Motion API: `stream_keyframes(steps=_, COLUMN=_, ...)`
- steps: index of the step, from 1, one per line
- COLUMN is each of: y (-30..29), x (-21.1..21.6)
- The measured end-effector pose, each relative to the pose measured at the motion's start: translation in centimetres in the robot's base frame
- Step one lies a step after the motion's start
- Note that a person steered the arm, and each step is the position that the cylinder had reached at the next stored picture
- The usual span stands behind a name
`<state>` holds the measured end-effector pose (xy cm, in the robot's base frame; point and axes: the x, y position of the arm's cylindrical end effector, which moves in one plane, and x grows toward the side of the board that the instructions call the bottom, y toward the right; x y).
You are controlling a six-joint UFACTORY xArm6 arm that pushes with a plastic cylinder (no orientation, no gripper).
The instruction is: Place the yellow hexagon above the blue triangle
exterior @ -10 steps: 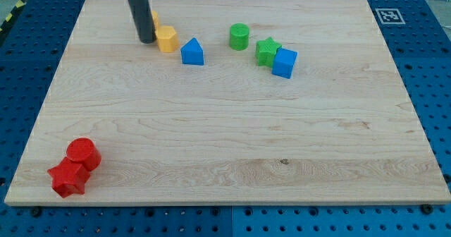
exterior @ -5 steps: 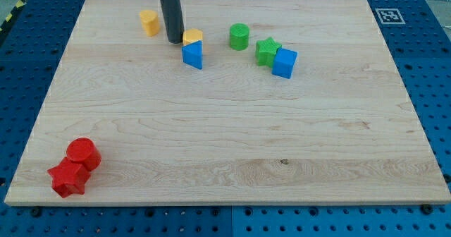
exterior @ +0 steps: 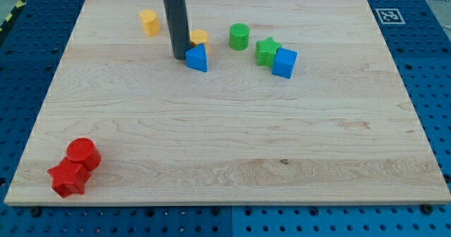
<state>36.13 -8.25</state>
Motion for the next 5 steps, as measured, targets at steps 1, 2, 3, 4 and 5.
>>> stream_keyframes(steps=1, y=-0.7, x=0.0)
stream_keyframes(steps=2, y=-2.5, x=-0.2)
stream_keyframes(steps=3, y=-4.2, x=-1.9)
stream_keyframes(steps=4, y=-3.9, x=-3.6)
stream_keyframes(steps=5, y=-1.6, x=-3.7)
